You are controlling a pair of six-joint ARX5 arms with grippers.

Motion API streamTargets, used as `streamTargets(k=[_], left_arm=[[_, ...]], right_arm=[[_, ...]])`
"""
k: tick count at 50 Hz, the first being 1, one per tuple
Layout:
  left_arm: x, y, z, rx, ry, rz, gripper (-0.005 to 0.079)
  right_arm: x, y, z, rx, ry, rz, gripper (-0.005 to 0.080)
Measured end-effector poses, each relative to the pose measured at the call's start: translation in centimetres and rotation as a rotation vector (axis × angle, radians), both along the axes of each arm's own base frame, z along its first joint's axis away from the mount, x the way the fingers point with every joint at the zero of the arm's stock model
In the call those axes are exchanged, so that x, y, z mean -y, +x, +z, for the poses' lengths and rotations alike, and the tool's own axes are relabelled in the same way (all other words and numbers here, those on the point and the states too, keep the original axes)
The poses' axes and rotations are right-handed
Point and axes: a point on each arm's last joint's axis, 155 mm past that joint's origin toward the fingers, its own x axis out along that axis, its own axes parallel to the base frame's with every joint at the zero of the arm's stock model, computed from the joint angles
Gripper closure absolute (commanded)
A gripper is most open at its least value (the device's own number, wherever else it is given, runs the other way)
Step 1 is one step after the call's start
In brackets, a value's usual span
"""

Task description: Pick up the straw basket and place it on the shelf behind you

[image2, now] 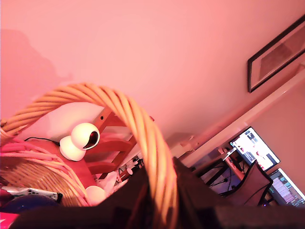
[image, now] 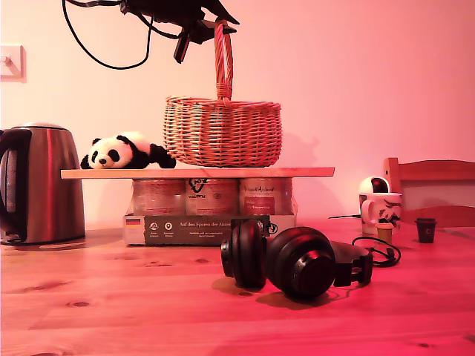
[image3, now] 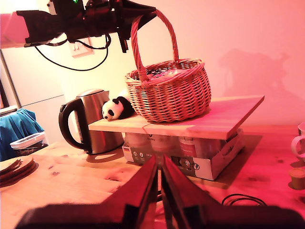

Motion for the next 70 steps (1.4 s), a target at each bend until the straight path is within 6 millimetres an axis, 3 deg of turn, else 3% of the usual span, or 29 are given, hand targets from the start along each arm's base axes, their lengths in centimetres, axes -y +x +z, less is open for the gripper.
streamTargets(k=[31,50,59,66,70], left_arm=[[0.3,-0.5,0.4,-0.019,-0.032,-0.033,0.0765],[-0.7,0.7,-0.4,-0.017,0.017,0.055,0.0748],[-1.1,1.0,-0.6,-0.018,0.043,0.085,0.0584],[-1.5,1.2,-0.6,-0.012,0.050,0.093,0.0531],[-1.7,1.3,-0.6,-0.011,0.051,0.097,0.0460]], right_arm=[[0.0,0.0,0.0,0.000,0.000,0.000,0.0762],[0.0,0.0,0.2,0.007,0.000,0.000,0.0762],[0.0,0.0,0.2,0.007,0.000,0.000,0.0762],[0.0,0.0,0.2,0.007,0.000,0.000,0.0762],[0.0,0.0,0.2,0.007,0.000,0.000,0.0762]])
